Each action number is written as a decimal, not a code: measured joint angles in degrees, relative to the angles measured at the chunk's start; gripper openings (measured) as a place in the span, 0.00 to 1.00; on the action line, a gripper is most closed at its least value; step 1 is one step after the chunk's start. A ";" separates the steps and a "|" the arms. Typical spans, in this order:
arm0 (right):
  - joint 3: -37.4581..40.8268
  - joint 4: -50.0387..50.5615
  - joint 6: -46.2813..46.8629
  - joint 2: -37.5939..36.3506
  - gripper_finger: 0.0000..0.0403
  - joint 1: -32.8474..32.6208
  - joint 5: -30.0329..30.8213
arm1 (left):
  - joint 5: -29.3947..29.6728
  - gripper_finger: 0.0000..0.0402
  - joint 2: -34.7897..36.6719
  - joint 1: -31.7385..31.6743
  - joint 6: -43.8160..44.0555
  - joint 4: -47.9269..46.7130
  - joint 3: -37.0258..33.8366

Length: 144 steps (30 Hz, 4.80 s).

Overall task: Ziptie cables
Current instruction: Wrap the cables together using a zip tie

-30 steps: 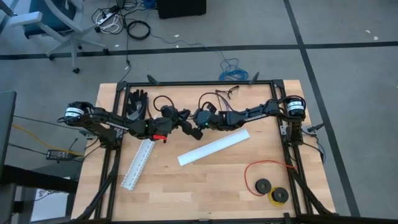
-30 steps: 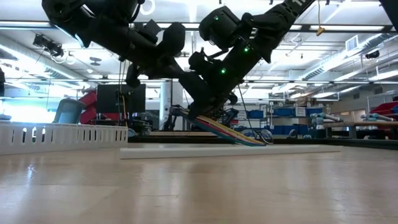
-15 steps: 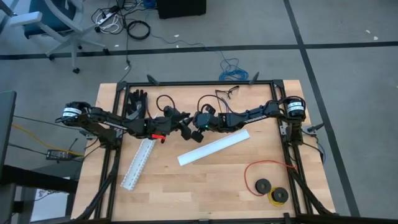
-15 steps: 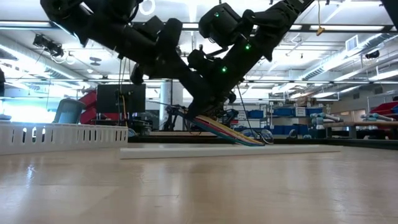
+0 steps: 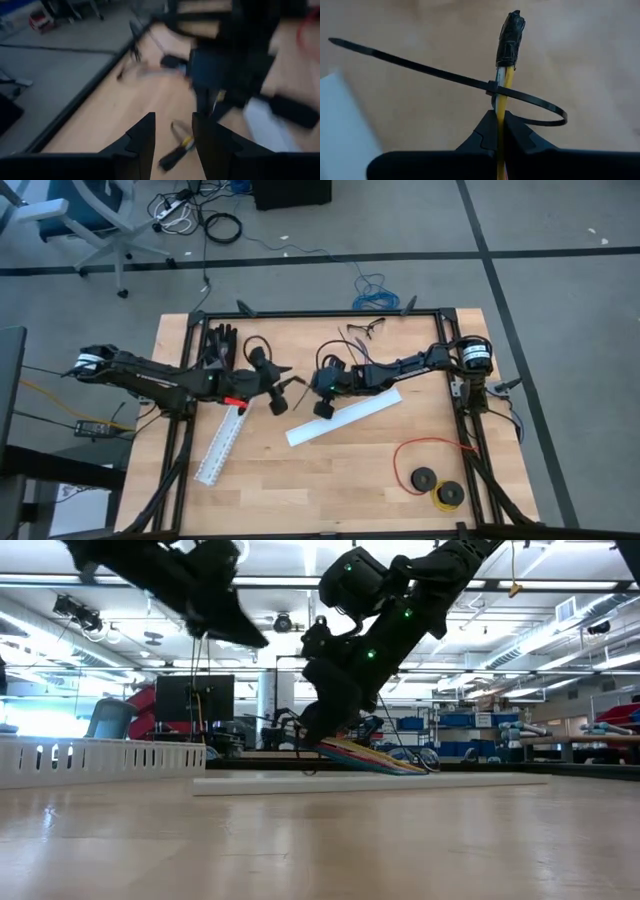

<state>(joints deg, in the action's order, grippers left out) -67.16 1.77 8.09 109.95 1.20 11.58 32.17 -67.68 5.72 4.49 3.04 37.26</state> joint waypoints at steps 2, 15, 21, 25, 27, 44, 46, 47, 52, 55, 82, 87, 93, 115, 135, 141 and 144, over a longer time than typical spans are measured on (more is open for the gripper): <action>0.00 0.19 -1.49 0.00 0.01 0.38 -4.33 | -0.07 0.34 -0.10 0.77 0.09 -4.08 0.00; 0.00 0.48 -4.23 0.02 0.01 3.15 -18.77 | -13.43 0.34 -11.02 1.20 -9.68 -4.49 -0.02; 0.02 -1.44 -4.22 0.07 0.01 4.97 -24.09 | -14.81 0.34 -15.35 2.17 -21.94 1.28 -0.02; 0.03 -3.16 -3.44 0.07 0.01 5.98 -27.78 | -14.71 0.34 -18.43 2.85 -30.41 2.83 -0.02; 0.02 -3.22 -3.18 0.07 0.01 6.27 -28.38 | -12.92 0.34 -19.50 3.25 -32.04 4.49 -0.03; 0.02 -2.94 -3.03 0.09 0.01 7.04 -30.43 | -7.47 0.34 -20.13 4.98 -35.81 14.51 0.00; 0.02 -2.94 -3.03 0.09 0.01 7.06 -30.43 | -7.80 0.34 -20.13 4.98 -36.00 14.71 0.00; 0.02 -2.94 -3.03 0.09 0.01 7.06 -30.47 | -7.82 0.34 -20.13 4.98 -35.97 14.66 0.00; 0.02 -2.96 -3.05 0.09 0.01 7.06 -30.85 | -9.23 0.34 -20.13 4.94 -35.82 14.46 0.00; 0.02 -3.68 -1.95 0.09 0.01 7.16 -30.86 | -9.34 0.34 -20.17 4.96 -35.82 14.46 0.00; 0.03 -5.40 3.24 0.11 0.01 11.79 -36.94 | 0.96 0.34 -26.64 7.54 -60.36 20.45 0.17; 0.02 -8.03 4.20 0.11 0.01 12.68 -40.47 | 4.65 0.34 -26.68 7.04 -67.85 19.73 0.17; 0.03 -9.85 5.43 0.11 0.01 13.23 -42.93 | 7.35 0.34 -30.32 5.49 -77.10 19.76 0.17; 0.02 -12.93 5.91 0.11 0.01 13.59 -43.22 | 12.40 0.08 -39.94 4.35 -84.59 28.64 6.22; 0.04 -6.01 2.38 0.34 0.01 13.08 -40.17 | -15.49 0.00 -17.62 2.50 -26.60 18.14 2.62; 0.04 -6.15 -0.54 0.37 0.06 9.61 -30.69 | -15.84 0.00 -17.88 1.46 -20.59 18.39 0.36; 0.04 -6.26 -4.31 0.37 0.13 8.34 -28.08 | -15.97 0.00 -17.94 1.42 -18.85 19.22 -1.05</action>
<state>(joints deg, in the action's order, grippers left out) -67.11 -4.49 3.78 110.32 9.53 -16.49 16.20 -85.62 7.14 -14.36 22.26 36.21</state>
